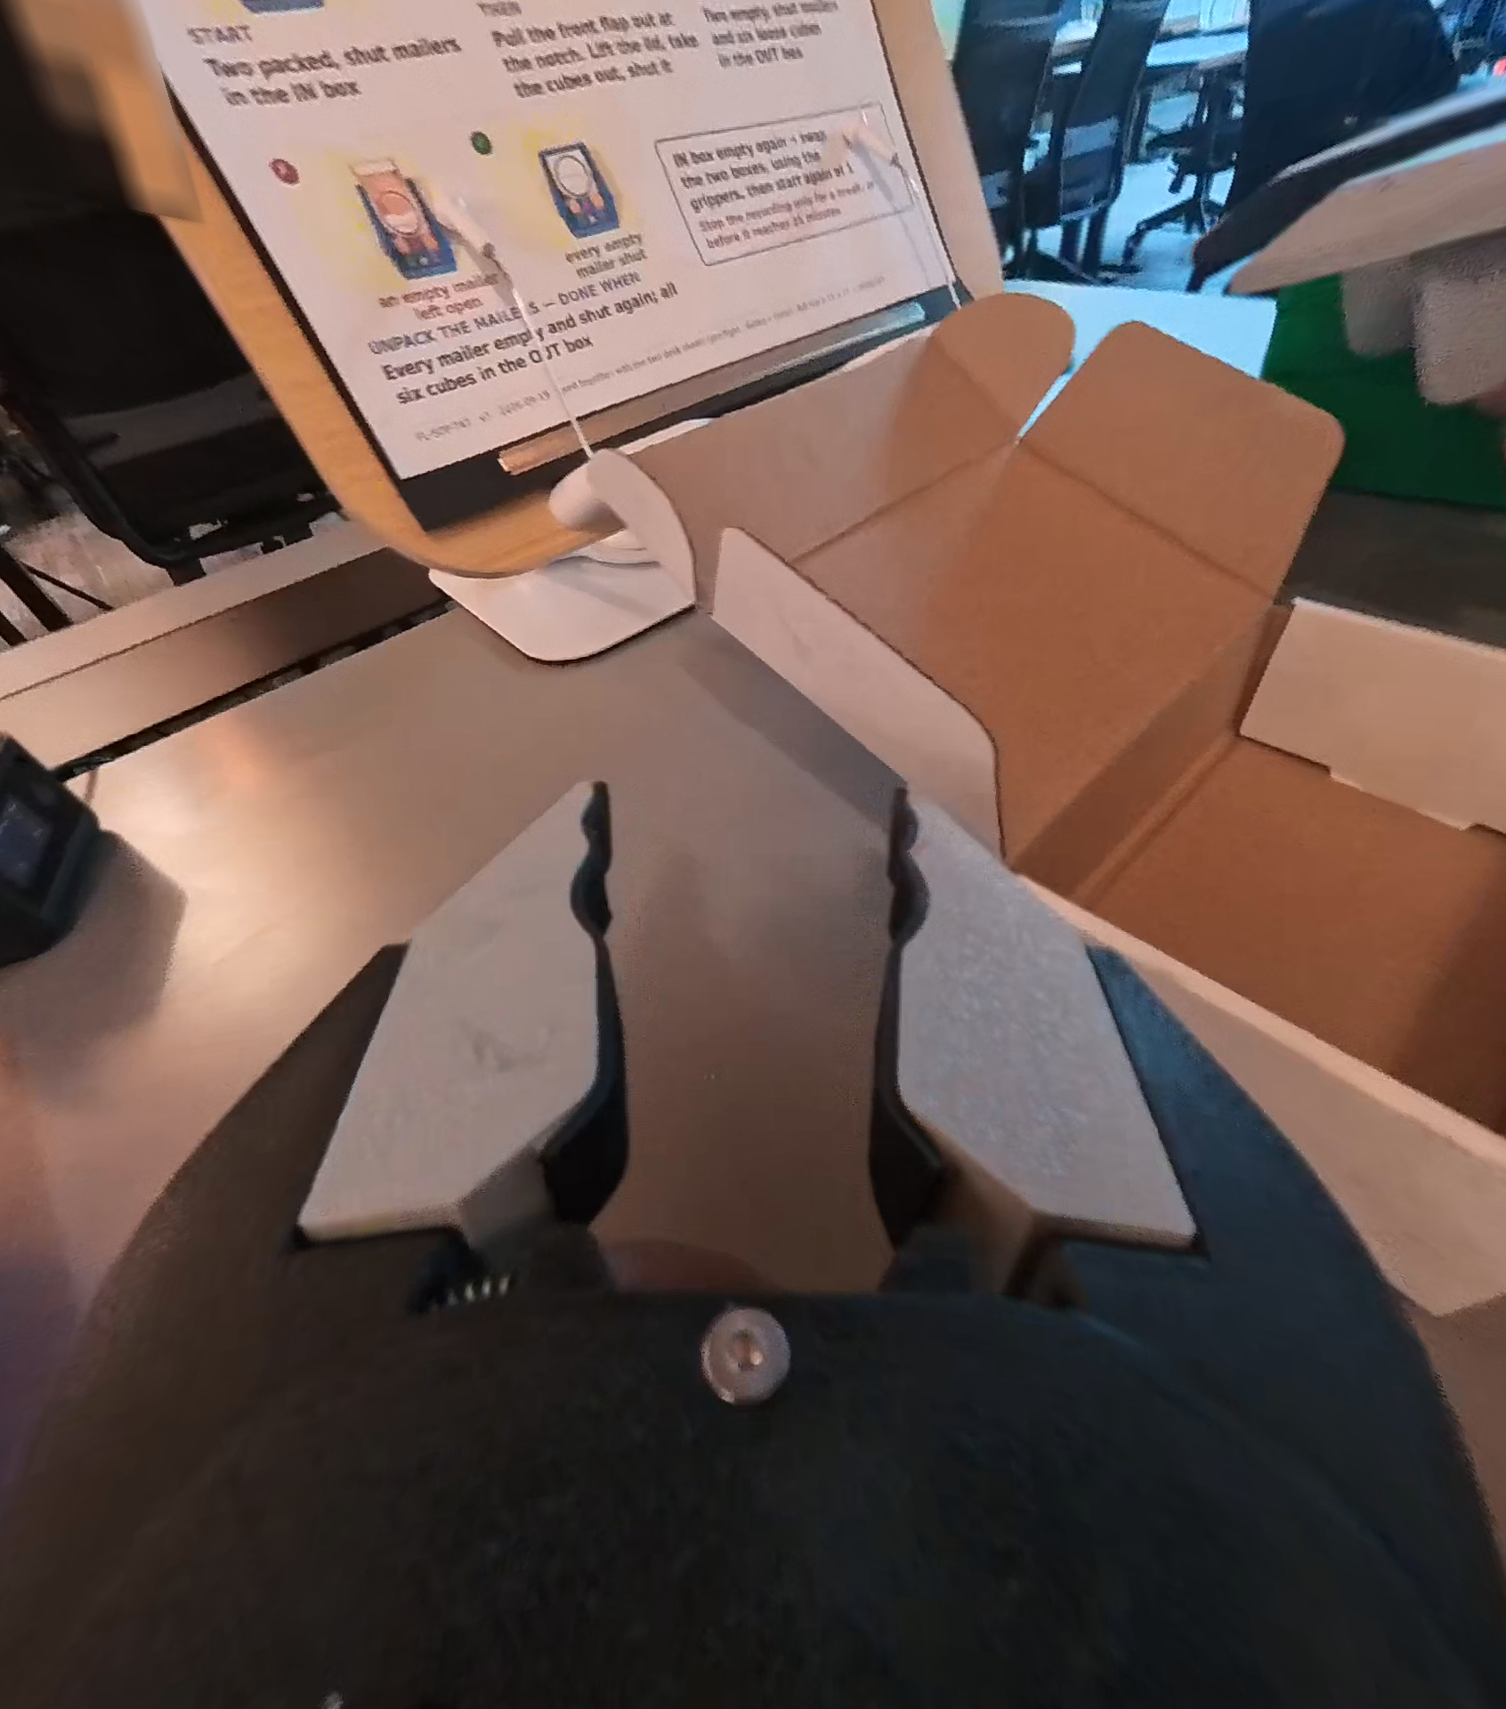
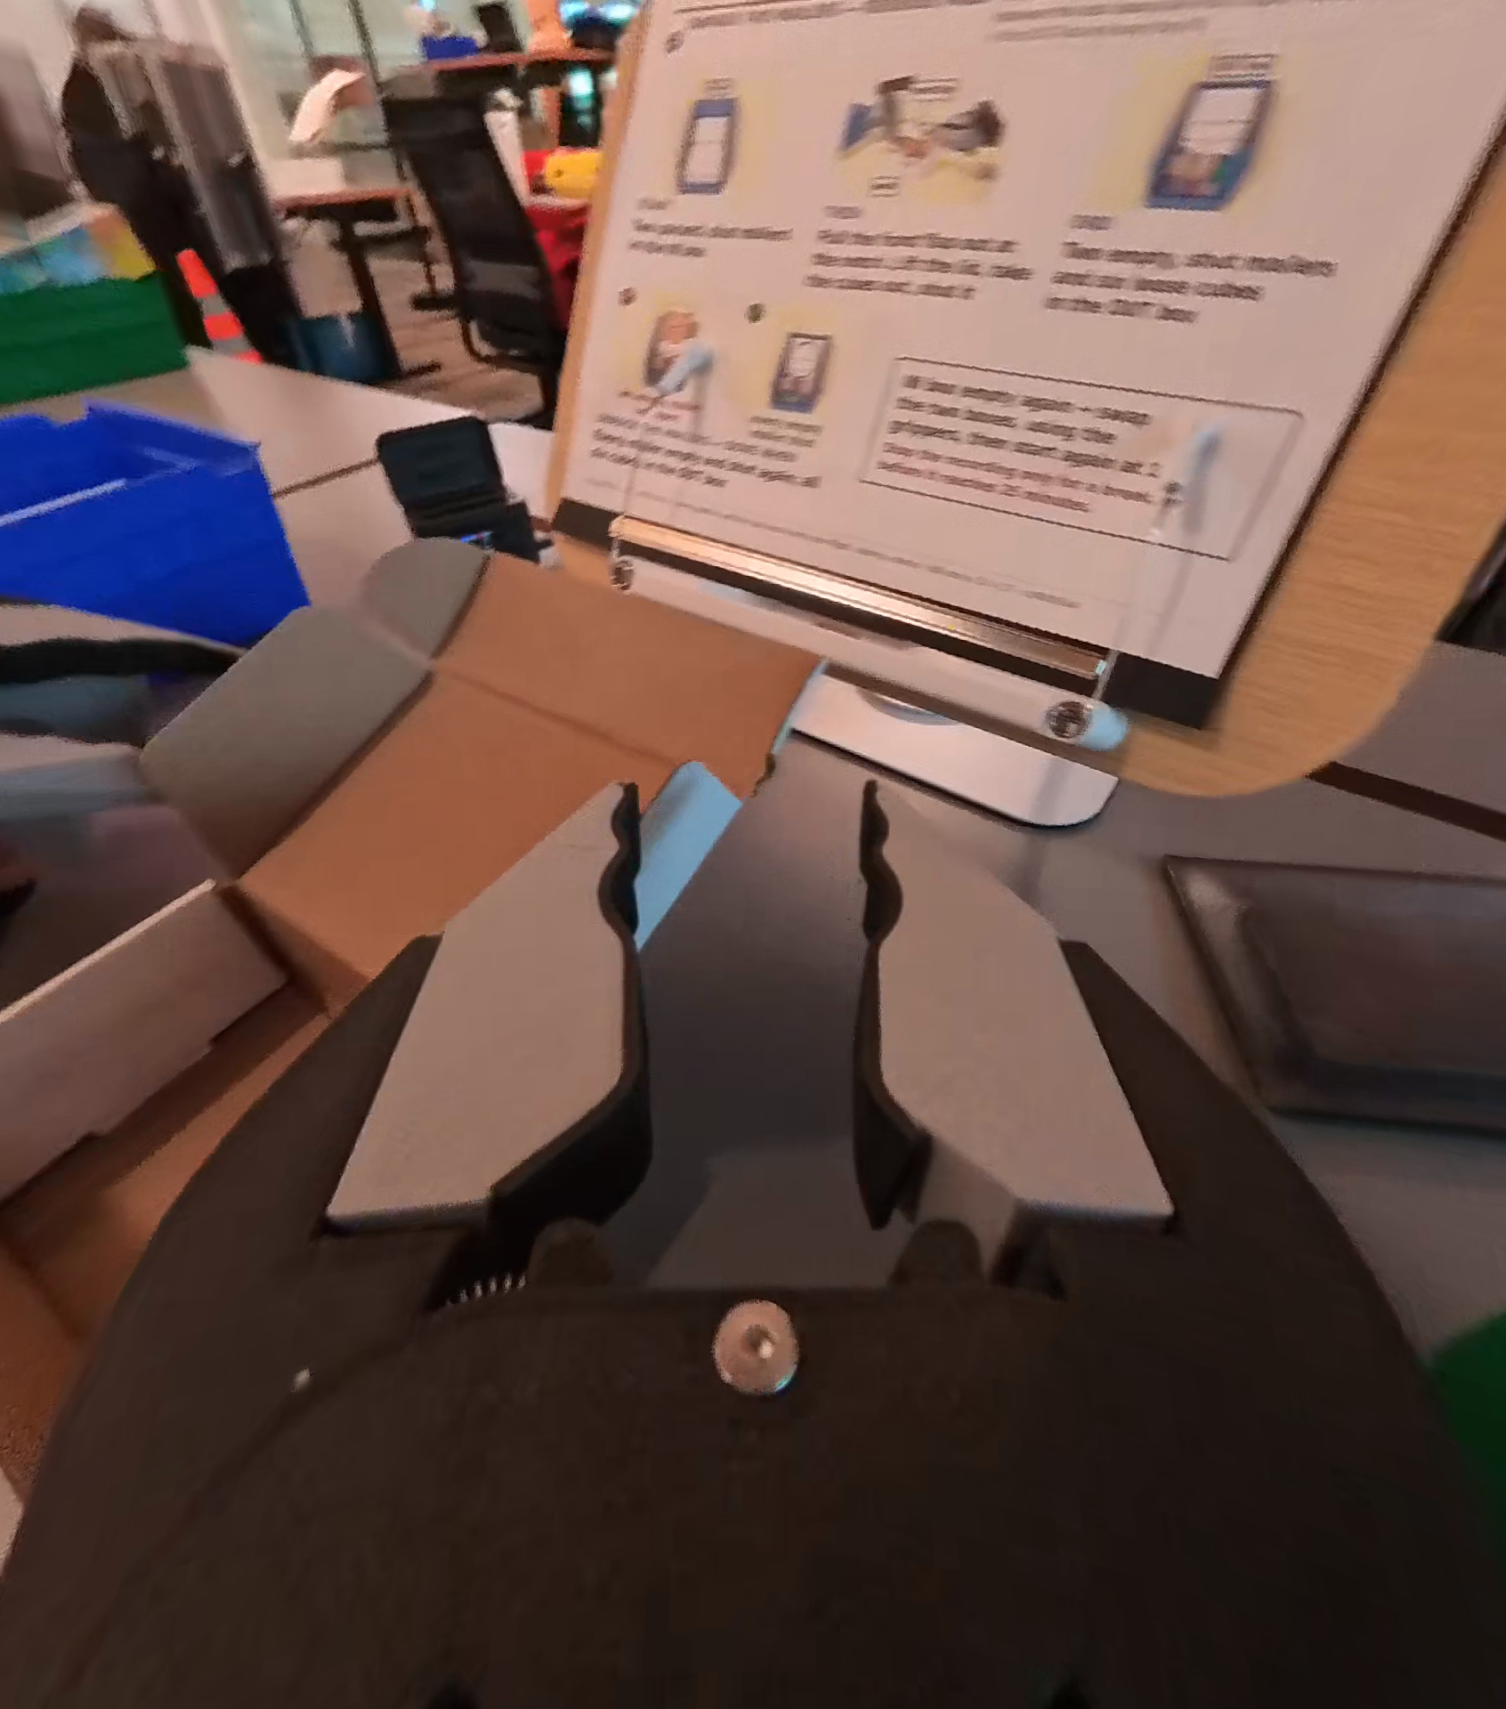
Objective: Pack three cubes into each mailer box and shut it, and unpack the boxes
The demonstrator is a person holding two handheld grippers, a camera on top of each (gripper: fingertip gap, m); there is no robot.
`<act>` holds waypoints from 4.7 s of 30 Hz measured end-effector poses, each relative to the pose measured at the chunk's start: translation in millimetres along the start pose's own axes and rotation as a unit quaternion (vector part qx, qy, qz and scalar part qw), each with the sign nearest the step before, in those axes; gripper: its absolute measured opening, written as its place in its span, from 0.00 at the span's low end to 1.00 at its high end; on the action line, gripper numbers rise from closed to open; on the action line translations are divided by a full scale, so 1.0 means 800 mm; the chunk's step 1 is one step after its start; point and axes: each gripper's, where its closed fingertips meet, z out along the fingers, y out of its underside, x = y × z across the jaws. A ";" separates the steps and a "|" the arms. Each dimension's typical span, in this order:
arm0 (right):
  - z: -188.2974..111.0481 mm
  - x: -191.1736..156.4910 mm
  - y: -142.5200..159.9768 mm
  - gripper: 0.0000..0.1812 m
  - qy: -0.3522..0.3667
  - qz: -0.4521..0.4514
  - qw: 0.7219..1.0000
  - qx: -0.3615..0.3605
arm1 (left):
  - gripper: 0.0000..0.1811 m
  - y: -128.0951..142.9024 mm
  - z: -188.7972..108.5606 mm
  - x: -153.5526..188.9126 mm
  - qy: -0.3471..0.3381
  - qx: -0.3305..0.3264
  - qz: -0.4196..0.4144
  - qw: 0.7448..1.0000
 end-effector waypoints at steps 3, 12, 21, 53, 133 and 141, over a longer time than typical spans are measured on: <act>0.002 0.010 0.005 0.28 0.006 0.036 0.999 -0.003 | 0.39 0.003 0.001 -0.003 0.008 -0.004 -0.036 0.999; 0.014 0.030 0.022 0.34 0.060 0.016 0.998 -0.022 | 0.38 0.002 -0.001 0.002 0.031 0.000 -0.058 0.998; 0.025 0.054 0.046 0.36 0.088 0.039 0.995 -0.040 | 0.35 0.007 -0.011 0.020 0.078 -0.003 -0.091 0.993; 0.037 0.046 0.069 0.32 0.061 0.037 0.995 -0.072 | 0.38 0.174 -0.345 -0.286 -0.252 -0.488 -0.177 0.817; -0.072 -0.235 -0.023 0.24 -0.586 0.224 0.779 -0.019 | 0.24 -0.121 -0.065 0.196 0.186 0.295 0.346 0.871; -0.046 -0.215 -0.023 0.24 -0.527 0.204 0.825 -0.007 | 0.24 -0.112 -0.039 0.169 0.116 0.272 0.327 0.897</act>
